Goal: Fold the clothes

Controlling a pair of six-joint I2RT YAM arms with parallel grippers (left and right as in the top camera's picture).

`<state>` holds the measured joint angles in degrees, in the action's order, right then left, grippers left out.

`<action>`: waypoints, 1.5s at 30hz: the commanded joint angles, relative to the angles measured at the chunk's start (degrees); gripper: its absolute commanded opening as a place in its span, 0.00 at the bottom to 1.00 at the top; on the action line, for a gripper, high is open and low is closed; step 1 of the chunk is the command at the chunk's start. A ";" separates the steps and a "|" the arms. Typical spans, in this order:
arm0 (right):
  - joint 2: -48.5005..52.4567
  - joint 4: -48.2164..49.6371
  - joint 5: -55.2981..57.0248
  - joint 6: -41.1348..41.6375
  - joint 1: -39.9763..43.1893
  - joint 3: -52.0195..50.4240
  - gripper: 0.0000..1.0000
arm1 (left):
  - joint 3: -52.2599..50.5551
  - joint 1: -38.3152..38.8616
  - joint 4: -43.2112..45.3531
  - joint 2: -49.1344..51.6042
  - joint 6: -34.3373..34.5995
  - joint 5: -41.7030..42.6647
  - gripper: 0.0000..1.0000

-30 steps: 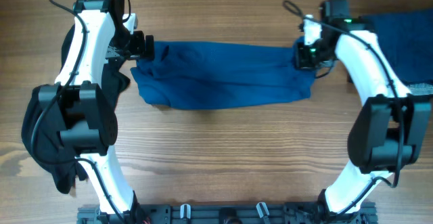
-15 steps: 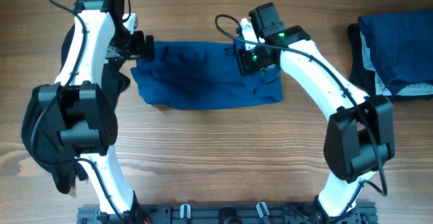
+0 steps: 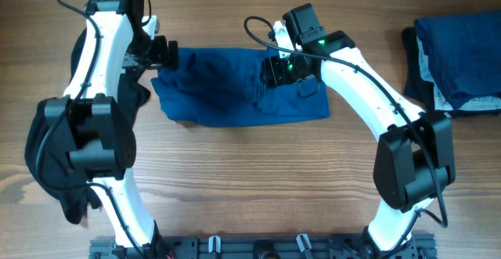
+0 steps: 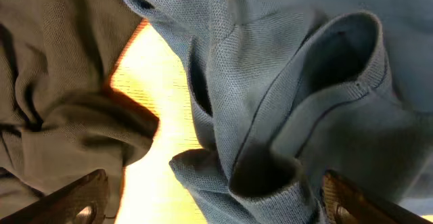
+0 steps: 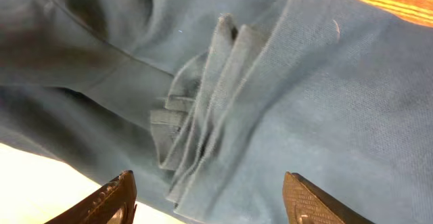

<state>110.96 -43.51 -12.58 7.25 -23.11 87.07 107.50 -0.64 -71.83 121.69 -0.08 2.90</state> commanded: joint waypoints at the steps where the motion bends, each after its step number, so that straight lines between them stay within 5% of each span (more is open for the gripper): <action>1: -2.05 -1.46 6.60 -1.53 0.74 1.29 0.72 | -0.24 -1.36 -3.08 -3.30 0.52 -2.86 1.00; 7: -2.12 -2.21 6.16 -2.78 5.11 1.27 0.77 | -0.24 -8.50 -4.24 -10.25 -1.36 12.20 0.99; 15: -2.12 -4.57 6.16 -5.97 7.58 1.27 0.87 | -6.54 -12.55 0.42 -6.19 -13.68 24.65 1.00; 35: -2.12 -6.75 5.09 -6.16 7.72 1.27 0.90 | -13.81 -11.98 13.49 7.52 -19.23 36.17 0.96; 37: -2.12 -6.75 5.11 -6.14 7.72 1.27 0.90 | -13.81 -11.96 14.51 8.46 -19.23 38.14 0.87; 41: -2.12 -6.78 5.09 -5.73 7.74 1.27 0.91 | -13.81 -11.15 17.57 8.90 -18.99 41.46 0.52; 43: -2.12 -6.86 5.09 -5.73 7.72 1.27 0.91 | -13.81 -10.32 18.29 8.90 -18.97 41.46 0.28; 44: -2.12 -6.97 5.11 -5.73 7.72 1.27 0.91 | -13.81 -9.86 18.29 8.87 -18.97 41.46 0.09; 45: -2.12 -6.97 5.11 -5.73 7.72 1.27 0.90 | -13.81 -9.55 18.25 8.87 -18.58 41.46 0.04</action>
<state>110.63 -50.22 -7.25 1.65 -15.64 87.13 94.06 -11.68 -53.71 129.60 -18.37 42.11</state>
